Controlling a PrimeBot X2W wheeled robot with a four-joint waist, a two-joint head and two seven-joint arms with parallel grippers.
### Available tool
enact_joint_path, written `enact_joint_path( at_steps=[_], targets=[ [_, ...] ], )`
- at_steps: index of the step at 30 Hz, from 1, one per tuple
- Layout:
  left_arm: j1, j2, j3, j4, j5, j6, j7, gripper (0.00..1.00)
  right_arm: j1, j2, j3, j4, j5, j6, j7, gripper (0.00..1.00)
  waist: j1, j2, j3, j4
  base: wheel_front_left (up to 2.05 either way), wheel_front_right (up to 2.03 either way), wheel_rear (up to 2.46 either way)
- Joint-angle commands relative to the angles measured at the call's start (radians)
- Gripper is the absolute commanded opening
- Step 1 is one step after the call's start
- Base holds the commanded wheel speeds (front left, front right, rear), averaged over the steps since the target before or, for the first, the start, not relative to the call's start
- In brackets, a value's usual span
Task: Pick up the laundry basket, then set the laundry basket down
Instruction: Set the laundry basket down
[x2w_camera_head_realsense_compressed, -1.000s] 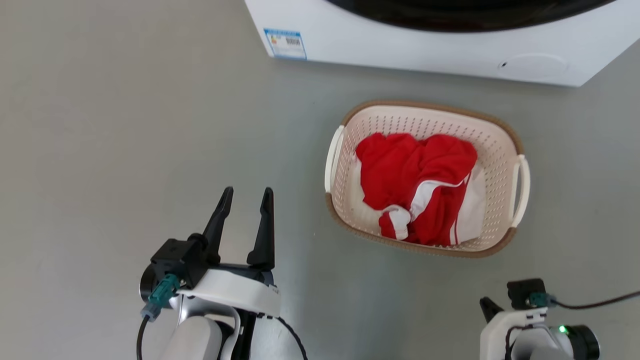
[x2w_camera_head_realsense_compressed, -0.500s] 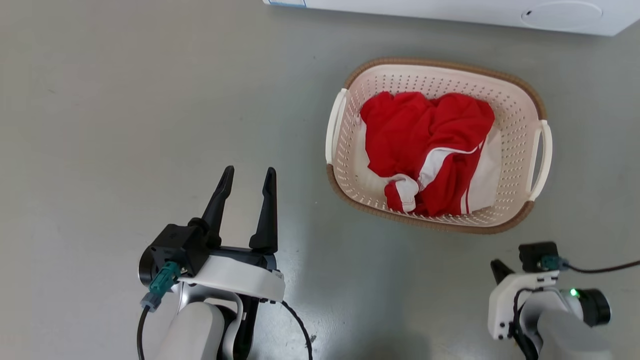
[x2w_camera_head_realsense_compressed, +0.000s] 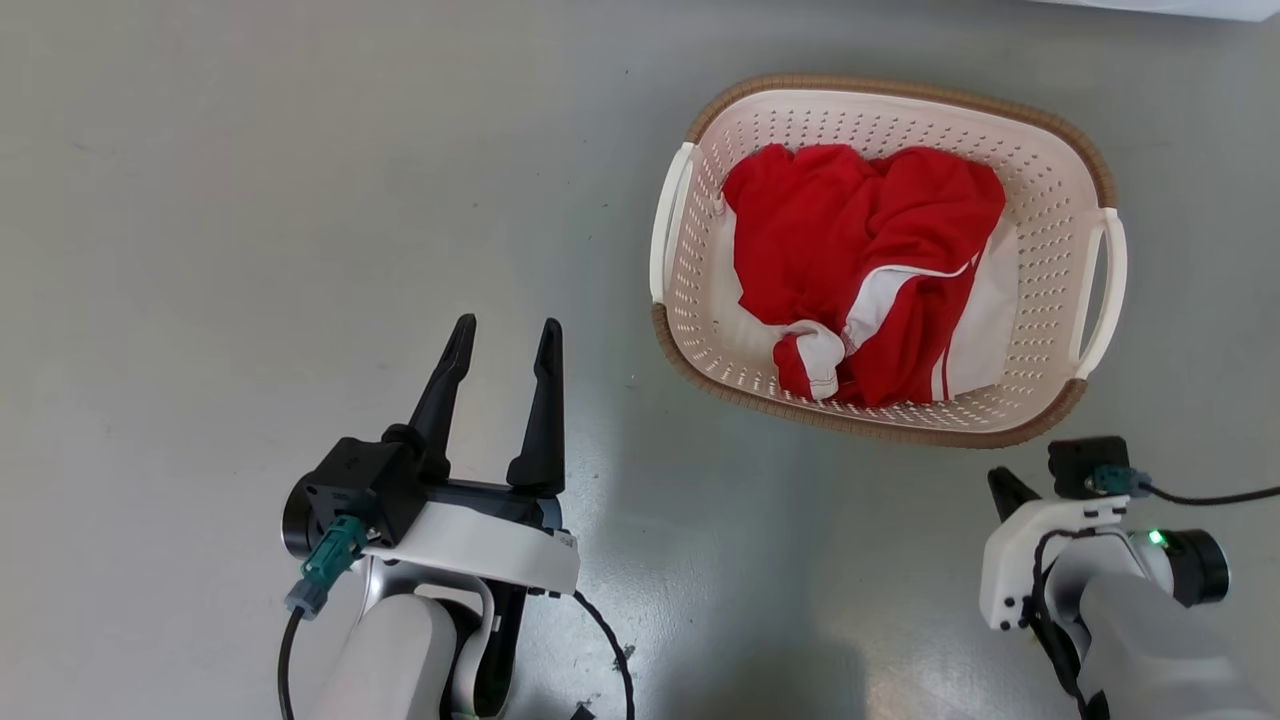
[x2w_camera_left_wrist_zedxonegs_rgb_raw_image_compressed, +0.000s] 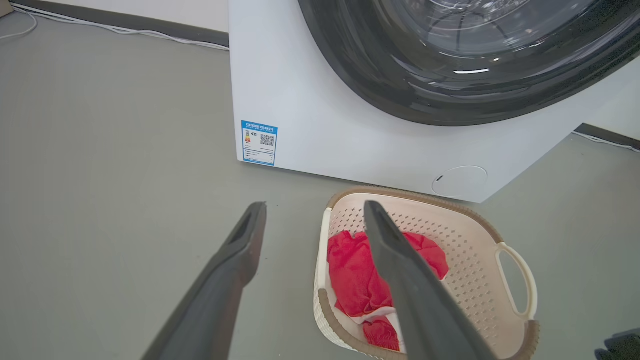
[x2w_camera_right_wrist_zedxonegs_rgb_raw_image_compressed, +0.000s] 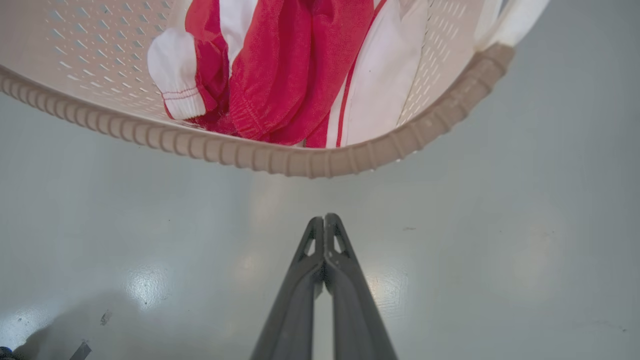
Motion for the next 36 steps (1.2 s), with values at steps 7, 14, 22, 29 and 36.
enact_joint_path(
  at_steps=[7, 14, 22, 29, 36],
  targets=[
    [-0.018, 0.012, 0.017, -0.040, 0.009, 0.015, -0.006, 1.00, -0.005, 0.005, 0.029, 0.006, 0.017, 0.006, -0.027, 0.00, 0.0000, 0.0000, 0.019, 0.002, 0.00, 0.00, 0.00],
    [-0.019, 0.012, 0.015, -0.046, 0.001, 0.023, -0.006, 1.00, -0.017, 0.001, 0.033, 0.008, 0.027, 0.006, -0.038, 0.00, 0.0000, 0.0000, 0.024, 0.002, 0.00, 0.00, 0.00],
    [-0.017, 0.012, 0.014, -0.048, -0.001, 0.028, -0.006, 1.00, -0.029, 0.002, 0.039, 0.010, 0.037, 0.006, -0.046, 0.00, 0.0000, 0.0000, 0.025, -0.004, 0.00, 0.00, 0.00],
    [-0.017, 0.012, 0.014, -0.047, -0.002, 0.029, -0.006, 1.00, -0.027, 0.004, 0.049, 0.011, 0.044, 0.006, -0.050, 0.00, 0.0000, 0.0000, 0.026, -0.005, 0.00, 0.00, 0.00],
    [-0.017, 0.012, 0.014, -0.046, -0.002, 0.029, -0.006, 1.00, -0.020, 0.011, 0.066, 0.012, 0.052, 0.006, -0.039, 0.00, 0.0000, 0.0000, 0.027, -0.005, 0.00, 0.00, 0.00]
  ],
)
